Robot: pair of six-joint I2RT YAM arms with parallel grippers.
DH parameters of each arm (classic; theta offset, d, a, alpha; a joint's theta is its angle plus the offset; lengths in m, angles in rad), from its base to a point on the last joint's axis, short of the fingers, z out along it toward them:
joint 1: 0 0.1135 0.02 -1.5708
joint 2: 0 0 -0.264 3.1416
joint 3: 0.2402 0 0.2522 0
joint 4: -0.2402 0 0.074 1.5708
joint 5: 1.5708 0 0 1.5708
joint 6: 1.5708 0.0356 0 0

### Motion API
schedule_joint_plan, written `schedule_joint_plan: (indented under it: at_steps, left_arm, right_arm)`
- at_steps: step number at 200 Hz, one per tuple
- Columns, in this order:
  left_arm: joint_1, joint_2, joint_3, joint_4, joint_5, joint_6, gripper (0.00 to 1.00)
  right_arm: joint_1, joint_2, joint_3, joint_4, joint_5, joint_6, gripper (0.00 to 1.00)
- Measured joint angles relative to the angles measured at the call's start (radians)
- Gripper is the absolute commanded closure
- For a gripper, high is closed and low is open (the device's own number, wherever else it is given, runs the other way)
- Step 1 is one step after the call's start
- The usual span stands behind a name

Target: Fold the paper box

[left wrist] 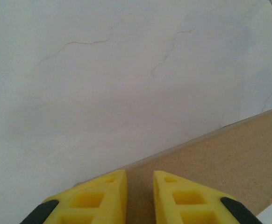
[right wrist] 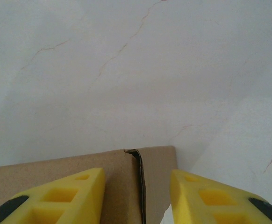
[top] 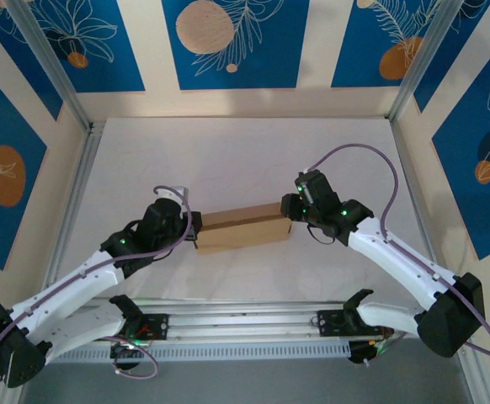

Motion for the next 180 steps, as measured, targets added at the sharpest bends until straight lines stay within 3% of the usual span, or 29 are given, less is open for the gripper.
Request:
schedule_joint_plan:
  at_steps: [54,88,126,180]
  left_arm:
    - [-0.003,-0.002,0.001,-0.003,-0.012,0.008,0.64]
    - [-0.003,-0.002,0.001,-0.003,-0.019,0.017,0.61]
    - [-0.003,-0.005,-0.016,0.025,-0.018,0.016,0.61]
    - [-0.003,-0.014,-0.039,0.053,-0.018,0.004,0.62]
  right_arm:
    - [-0.01,0.002,0.029,-0.048,-0.014,-0.037,0.47]
    - [-0.061,-0.033,0.031,-0.056,-0.129,-0.07,0.43]
    - [-0.074,-0.076,0.005,-0.05,-0.225,-0.077,0.44]
    - [-0.069,-0.105,-0.118,0.029,-0.26,-0.013,0.53]
